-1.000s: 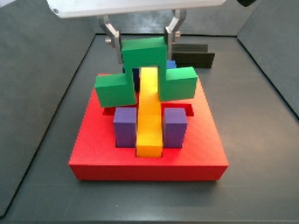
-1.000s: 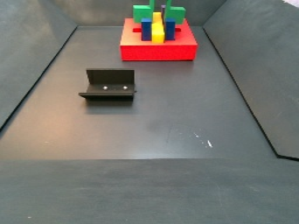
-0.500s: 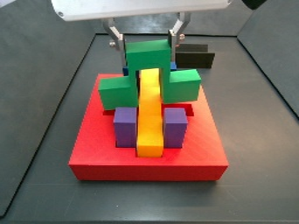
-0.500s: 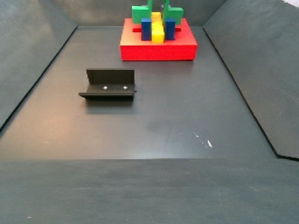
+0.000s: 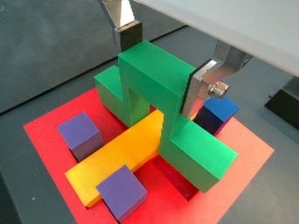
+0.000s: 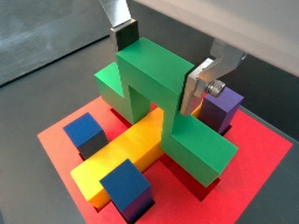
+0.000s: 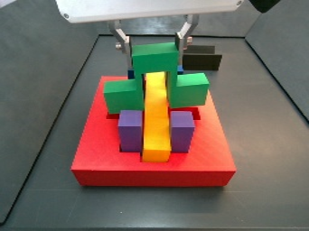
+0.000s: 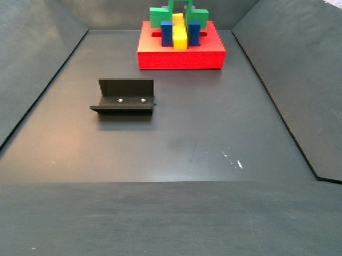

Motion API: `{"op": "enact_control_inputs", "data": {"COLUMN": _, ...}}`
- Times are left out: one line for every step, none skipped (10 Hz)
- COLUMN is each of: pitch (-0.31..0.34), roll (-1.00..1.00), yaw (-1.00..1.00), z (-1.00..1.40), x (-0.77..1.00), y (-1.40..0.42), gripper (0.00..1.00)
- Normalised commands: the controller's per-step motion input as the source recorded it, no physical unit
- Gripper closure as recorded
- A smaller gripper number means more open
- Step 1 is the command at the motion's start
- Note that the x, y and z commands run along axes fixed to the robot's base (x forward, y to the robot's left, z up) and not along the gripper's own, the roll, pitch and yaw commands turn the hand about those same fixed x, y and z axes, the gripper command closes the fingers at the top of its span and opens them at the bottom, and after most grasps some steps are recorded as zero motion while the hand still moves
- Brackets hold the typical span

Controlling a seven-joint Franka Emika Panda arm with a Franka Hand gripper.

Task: Pick up the green object. Move up. Move to above the board. Insert the green object.
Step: Insert the green object.

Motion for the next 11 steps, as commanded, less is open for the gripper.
{"op": "enact_control_inputs", "data": {"pitch": -0.041, "roll": -0.04, "yaw": -0.17, "z": -0.04, "x": 0.15, "y": 0.0, "gripper": 1.0}}
{"op": "enact_control_inputs", "data": {"pitch": -0.004, "roll": 0.0, "yaw": -0.19, "z": -0.03, "x": 0.15, "y": 0.0, "gripper": 1.0}}
{"op": "enact_control_inputs", "data": {"pitch": 0.0, "roll": 0.0, "yaw": -0.05, "z": -0.03, "x": 0.02, "y": 0.0, "gripper": 1.0}}
{"op": "enact_control_inputs", "data": {"pitch": 0.0, "roll": 0.0, "yaw": -0.01, "z": -0.09, "x": 0.04, "y": 0.0, "gripper": 1.0}}
{"op": "enact_control_inputs", "data": {"pitch": 0.0, "roll": 0.0, "yaw": 0.0, "z": -0.12, "x": 0.0, "y": 0.0, "gripper": 1.0}}
{"op": "enact_control_inputs", "data": {"pitch": 0.0, "roll": 0.01, "yaw": 0.0, "z": -0.19, "x": 0.0, "y": 0.0, "gripper": 1.0}}
{"op": "enact_control_inputs", "data": {"pitch": 0.0, "roll": 0.02, "yaw": 0.0, "z": -0.23, "x": 0.0, "y": 0.0, "gripper": 1.0}}
{"op": "enact_control_inputs", "data": {"pitch": 0.0, "roll": 0.06, "yaw": 0.0, "z": -0.19, "x": 0.01, "y": 0.0, "gripper": 1.0}}
{"op": "enact_control_inputs", "data": {"pitch": 0.0, "roll": 0.07, "yaw": 0.0, "z": -0.12, "x": 0.03, "y": 0.0, "gripper": 1.0}}
{"op": "enact_control_inputs", "data": {"pitch": 0.0, "roll": 0.03, "yaw": -0.07, "z": -0.09, "x": 0.07, "y": -0.02, "gripper": 1.0}}
{"op": "enact_control_inputs", "data": {"pitch": 0.0, "roll": 0.02, "yaw": -0.11, "z": -0.07, "x": 0.08, "y": -0.02, "gripper": 1.0}}
